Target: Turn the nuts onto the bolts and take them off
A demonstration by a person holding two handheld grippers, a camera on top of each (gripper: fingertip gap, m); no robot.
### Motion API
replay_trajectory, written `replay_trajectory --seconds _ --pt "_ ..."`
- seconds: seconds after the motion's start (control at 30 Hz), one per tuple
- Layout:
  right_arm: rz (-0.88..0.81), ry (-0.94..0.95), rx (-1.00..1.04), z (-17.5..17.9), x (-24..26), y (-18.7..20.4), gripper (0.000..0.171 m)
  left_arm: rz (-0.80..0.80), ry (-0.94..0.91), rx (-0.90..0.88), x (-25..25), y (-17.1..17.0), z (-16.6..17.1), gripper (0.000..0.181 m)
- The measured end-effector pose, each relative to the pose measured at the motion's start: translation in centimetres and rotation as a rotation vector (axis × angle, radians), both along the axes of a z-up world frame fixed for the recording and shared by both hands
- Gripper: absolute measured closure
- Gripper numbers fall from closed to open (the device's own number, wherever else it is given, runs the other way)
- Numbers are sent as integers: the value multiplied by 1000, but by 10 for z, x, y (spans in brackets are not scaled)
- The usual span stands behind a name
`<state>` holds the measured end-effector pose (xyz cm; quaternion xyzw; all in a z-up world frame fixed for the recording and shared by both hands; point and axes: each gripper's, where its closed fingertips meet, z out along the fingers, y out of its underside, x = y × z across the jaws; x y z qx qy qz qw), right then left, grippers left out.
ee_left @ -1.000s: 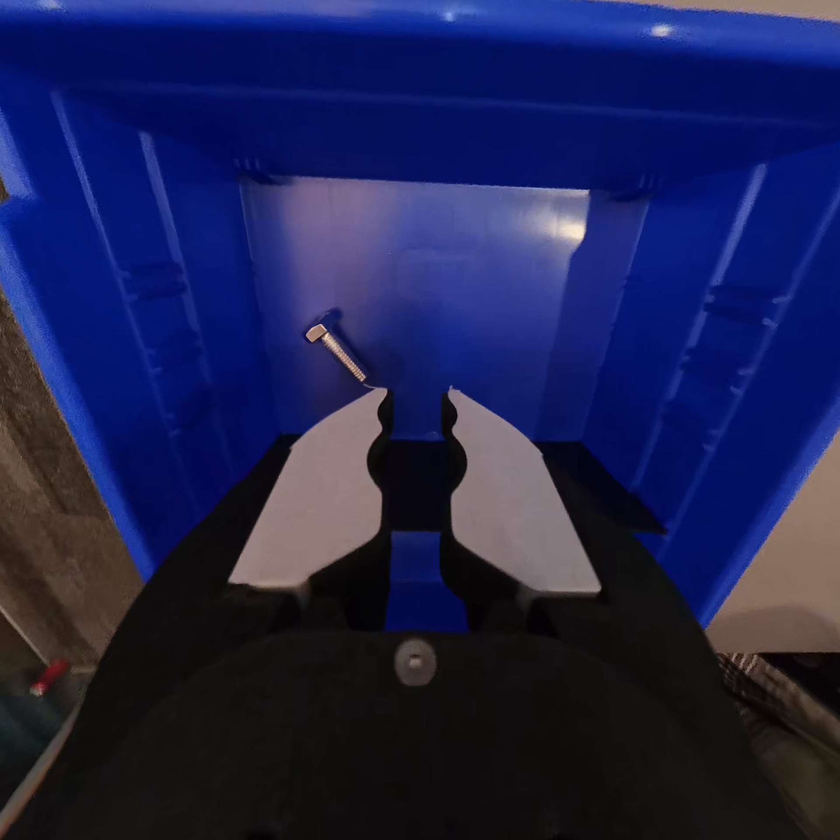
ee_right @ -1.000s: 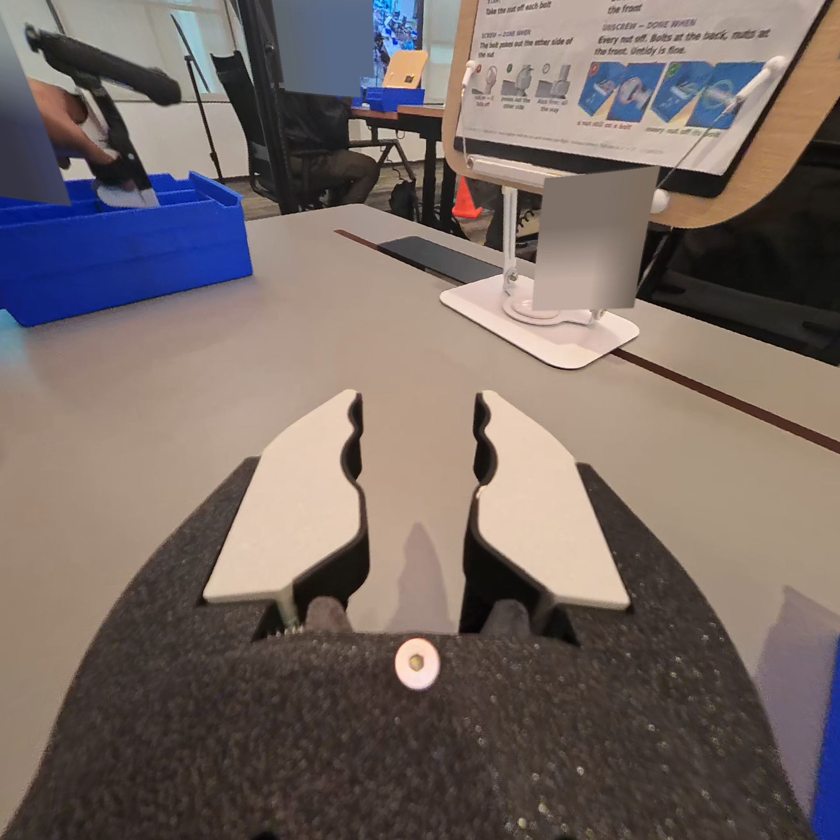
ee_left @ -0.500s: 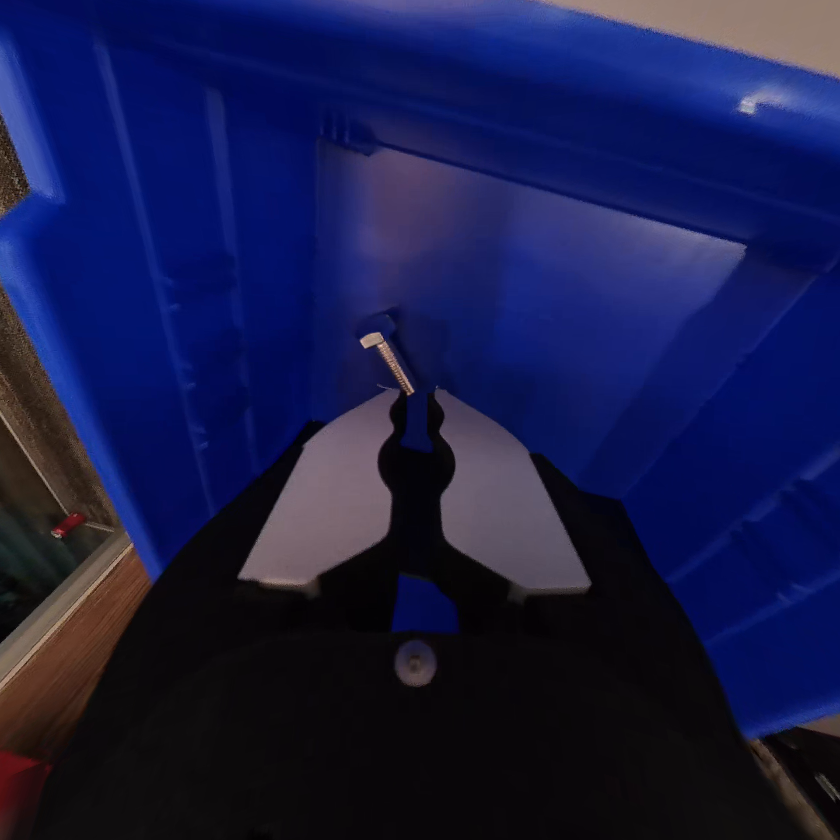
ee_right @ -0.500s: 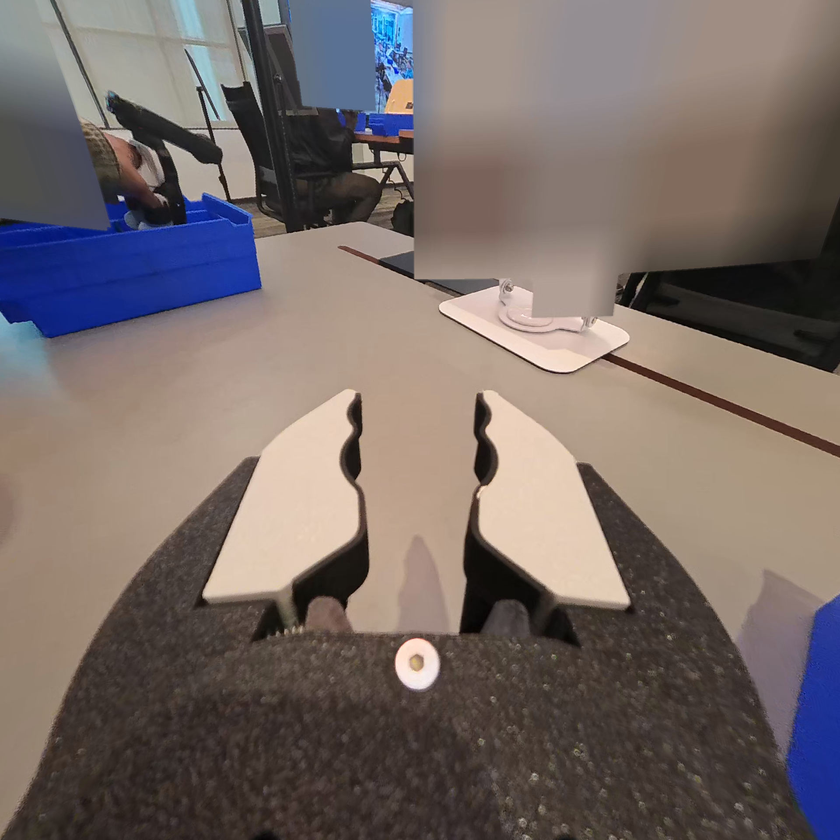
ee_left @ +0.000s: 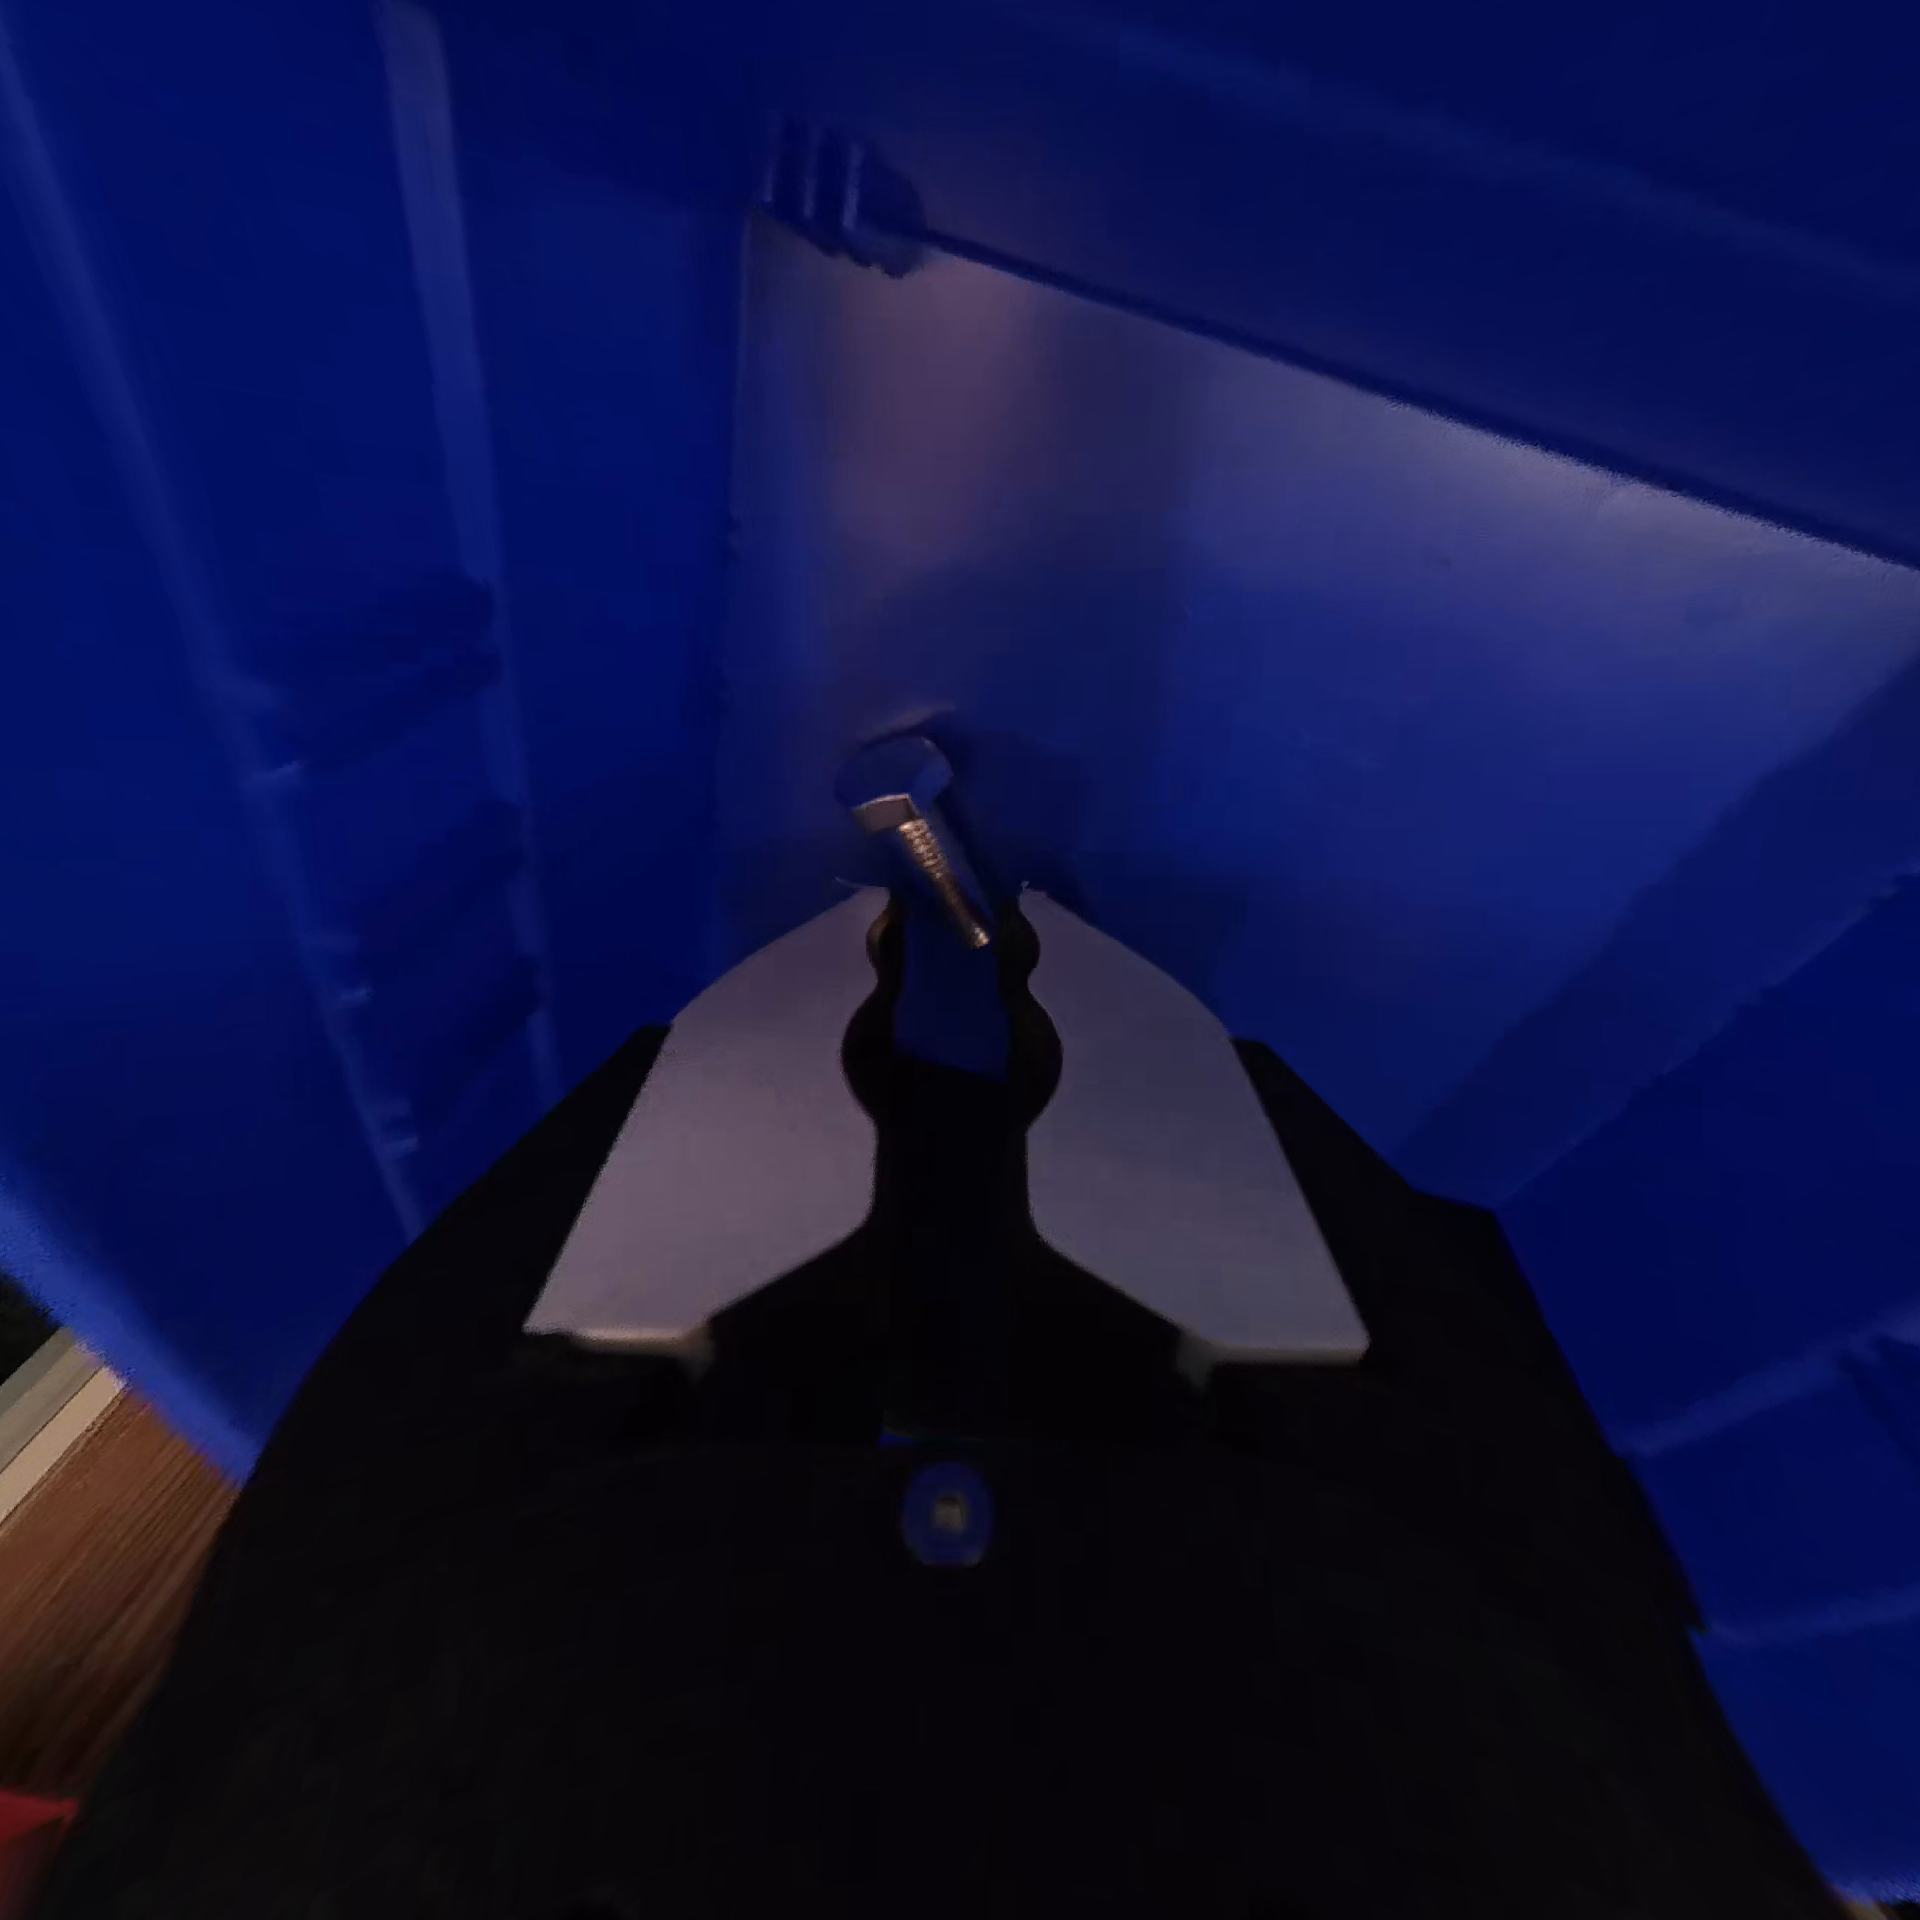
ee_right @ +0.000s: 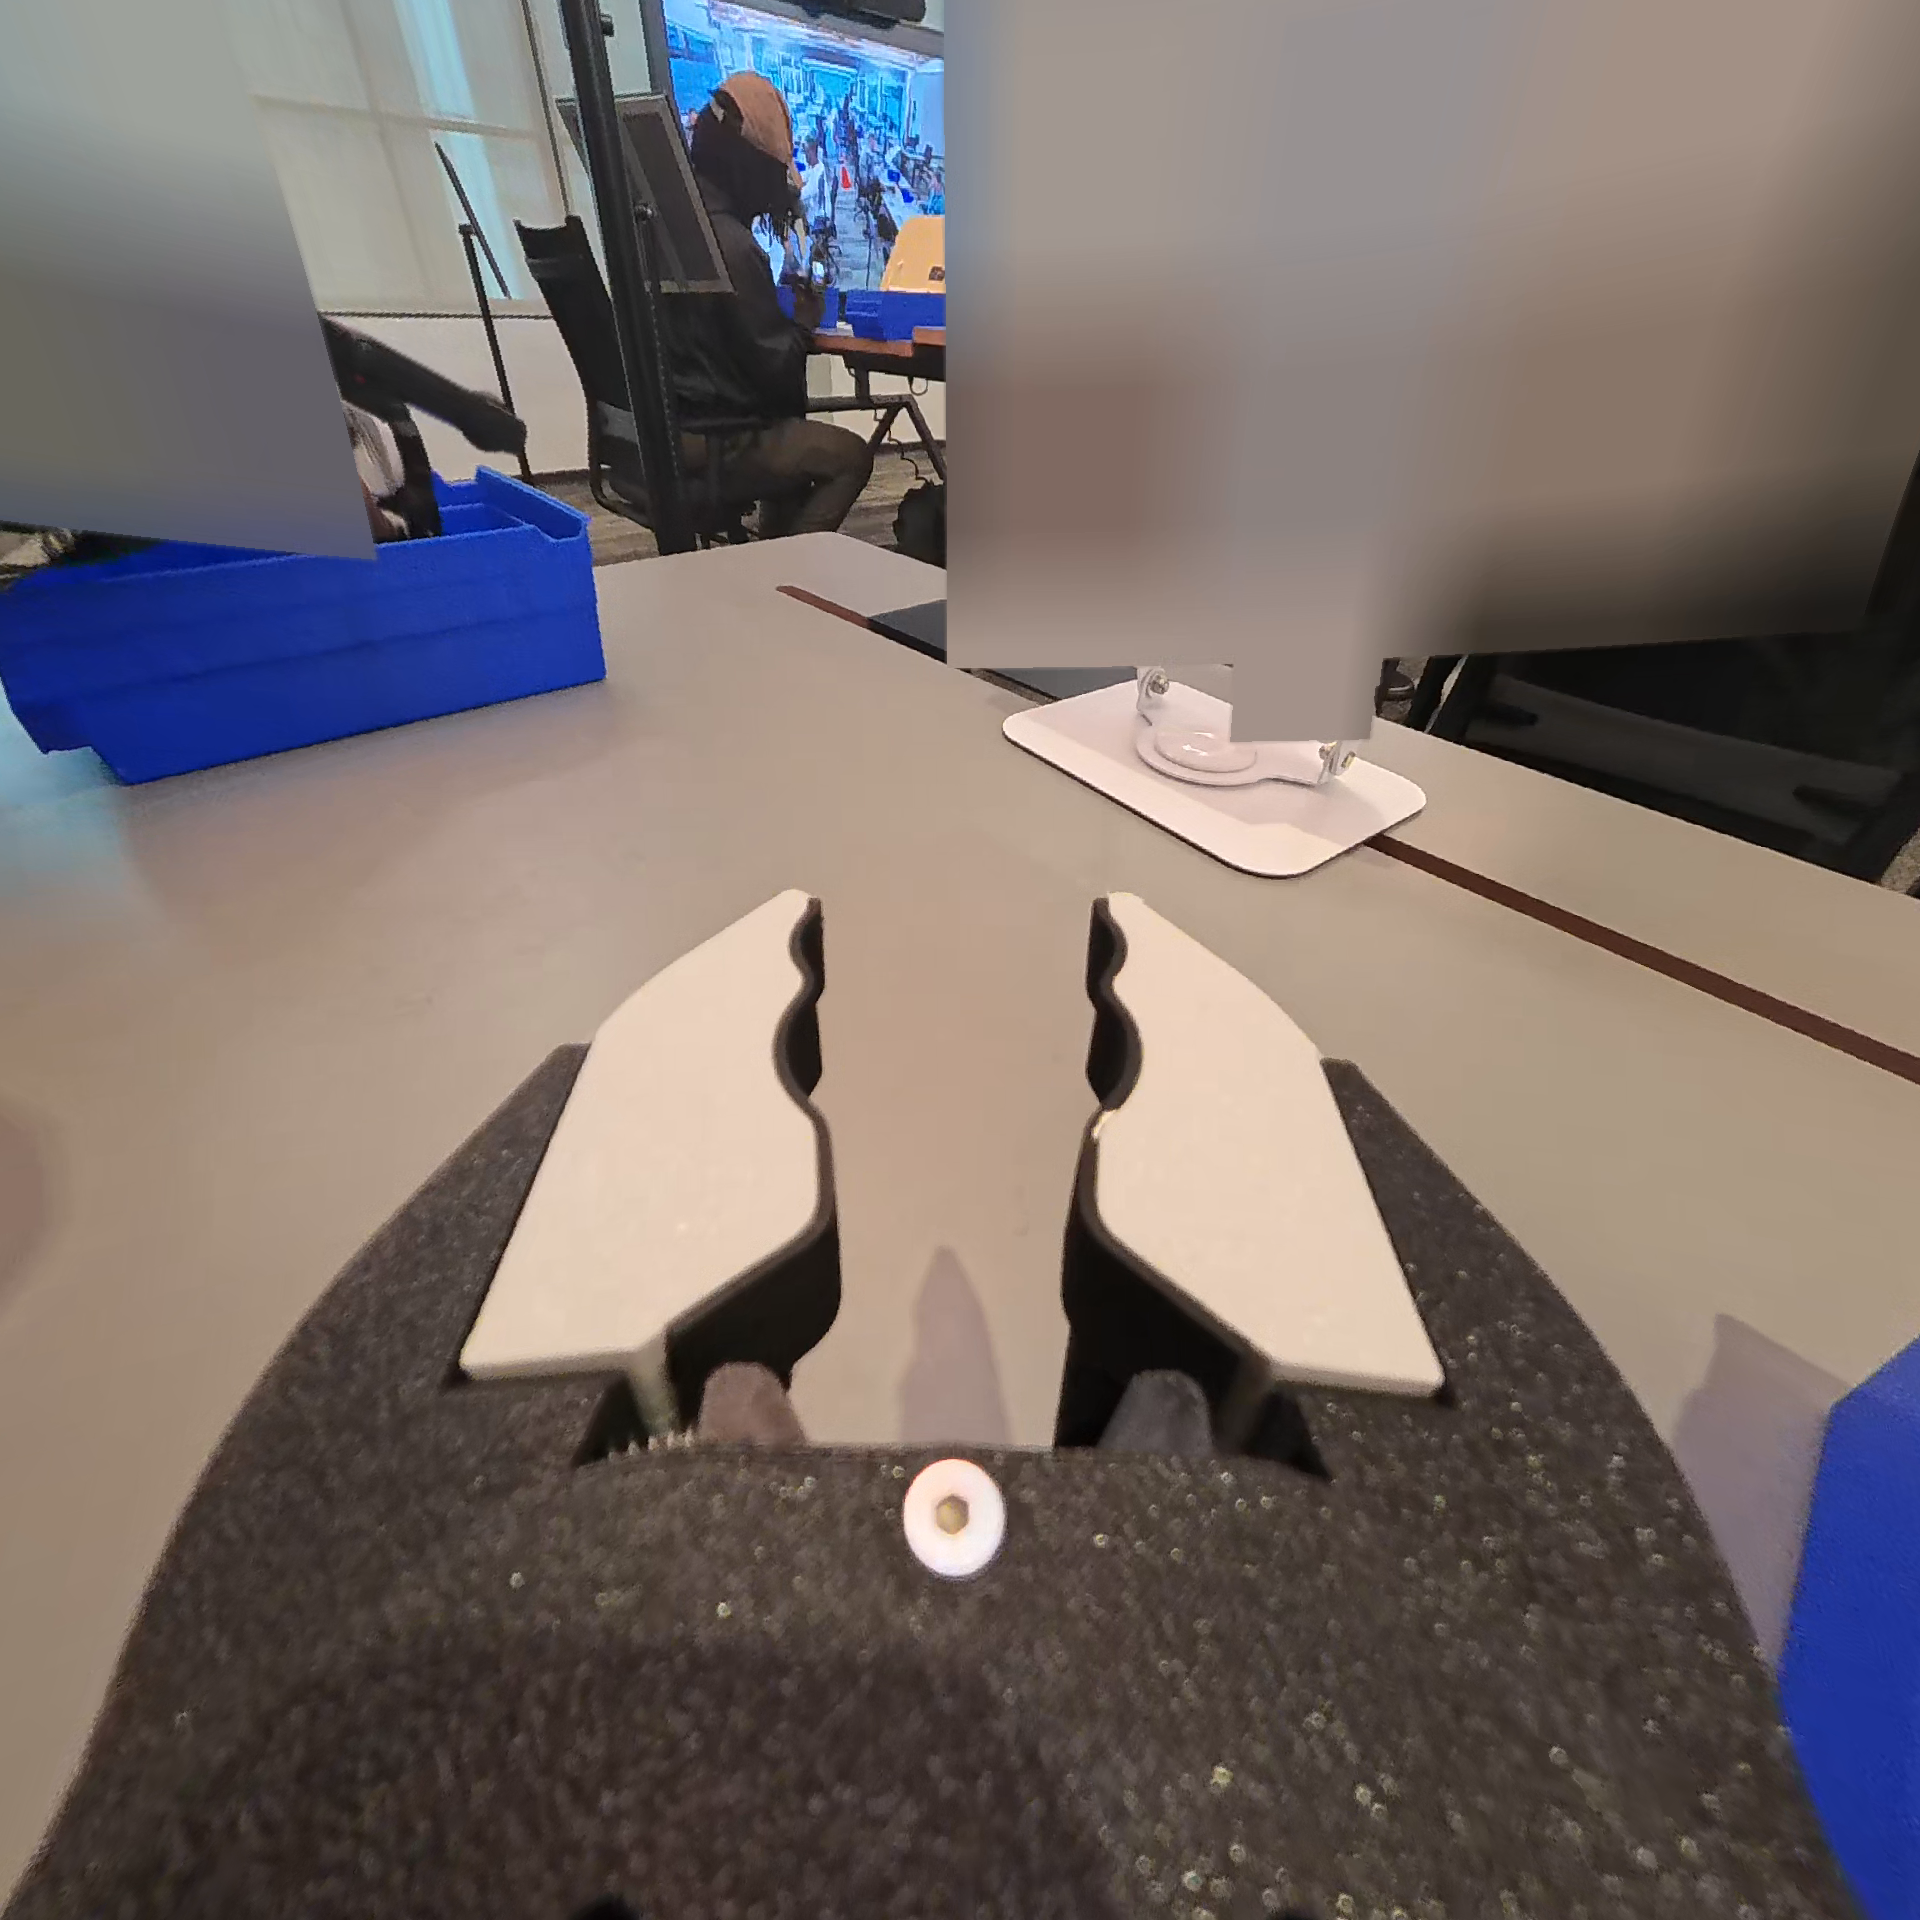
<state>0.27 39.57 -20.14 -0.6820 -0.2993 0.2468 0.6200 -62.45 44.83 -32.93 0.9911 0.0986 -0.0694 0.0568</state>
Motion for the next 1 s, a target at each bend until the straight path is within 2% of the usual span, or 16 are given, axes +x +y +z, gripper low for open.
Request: replay_trajectory --seconds 0.2,0.4,0.5,0.67,0.83,1.0 --pt "-4 -3 13 3 -1 0 123 -23 -8 -10 0 2 -3 167" --pt "-3 -6 32 10 -2 -4 125 -136 15 -40 -1 -2 4 170" --pt "2 -14 50 16 -4 -8 126 -213 14 -35 3 -6 24 171" --pt "7 -14 81 26 -7 -16 127 -368 50 27 22 -7 79 171" --pt "13 -22 105 35 -10 -23 127 -605 -11 78 90 -10 132 171" --pt "13 -30 140 49 -11 -29 127 -937 14 -114 185 -34 155 172"
